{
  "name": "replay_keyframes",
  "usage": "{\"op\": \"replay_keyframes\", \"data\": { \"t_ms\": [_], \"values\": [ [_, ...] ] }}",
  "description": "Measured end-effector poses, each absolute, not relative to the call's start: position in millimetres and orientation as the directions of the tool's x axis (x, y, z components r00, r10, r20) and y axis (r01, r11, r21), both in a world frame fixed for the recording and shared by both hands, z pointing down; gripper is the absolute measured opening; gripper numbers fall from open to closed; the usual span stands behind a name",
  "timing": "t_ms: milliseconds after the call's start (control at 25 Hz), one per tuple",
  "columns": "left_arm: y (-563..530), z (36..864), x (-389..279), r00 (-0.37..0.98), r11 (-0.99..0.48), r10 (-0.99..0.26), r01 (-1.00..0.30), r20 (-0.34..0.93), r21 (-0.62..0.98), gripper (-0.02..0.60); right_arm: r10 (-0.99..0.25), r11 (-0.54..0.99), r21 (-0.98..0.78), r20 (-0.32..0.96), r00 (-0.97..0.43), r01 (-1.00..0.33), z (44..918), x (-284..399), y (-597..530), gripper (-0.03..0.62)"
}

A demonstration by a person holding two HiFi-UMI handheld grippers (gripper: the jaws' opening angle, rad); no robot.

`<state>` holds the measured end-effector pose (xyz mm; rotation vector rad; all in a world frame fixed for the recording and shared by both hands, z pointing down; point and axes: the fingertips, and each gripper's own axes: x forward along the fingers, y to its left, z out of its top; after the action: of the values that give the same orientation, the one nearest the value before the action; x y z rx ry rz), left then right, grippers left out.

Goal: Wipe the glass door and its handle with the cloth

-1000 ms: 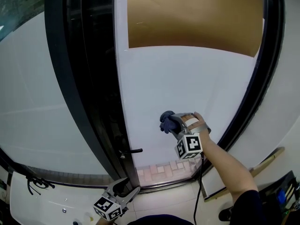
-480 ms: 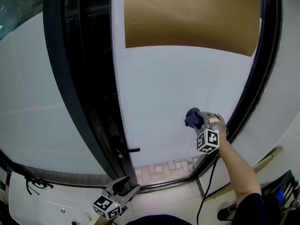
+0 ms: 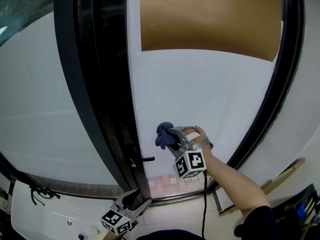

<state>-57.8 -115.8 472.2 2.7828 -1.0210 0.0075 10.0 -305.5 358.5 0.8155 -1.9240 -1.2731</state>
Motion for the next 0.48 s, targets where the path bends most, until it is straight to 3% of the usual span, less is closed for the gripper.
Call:
{"op": "replay_keyframes", "data": {
  "t_ms": [280, 480],
  "values": [
    [-109, 472, -80, 0.726, -0.71, -0.685, -0.683, 0.06, 0.172, 0.221, -0.695, 0.334, 0.943, 0.248, -0.675, 0.003, 385, -110, -292, 0.133],
    [-107, 475, -93, 0.703, -0.686, -0.709, -0.705, 0.055, 0.18, 0.221, -0.696, 0.336, 0.941, 0.281, -0.66, 0.046, 404, -130, -303, 0.133]
  ]
}}
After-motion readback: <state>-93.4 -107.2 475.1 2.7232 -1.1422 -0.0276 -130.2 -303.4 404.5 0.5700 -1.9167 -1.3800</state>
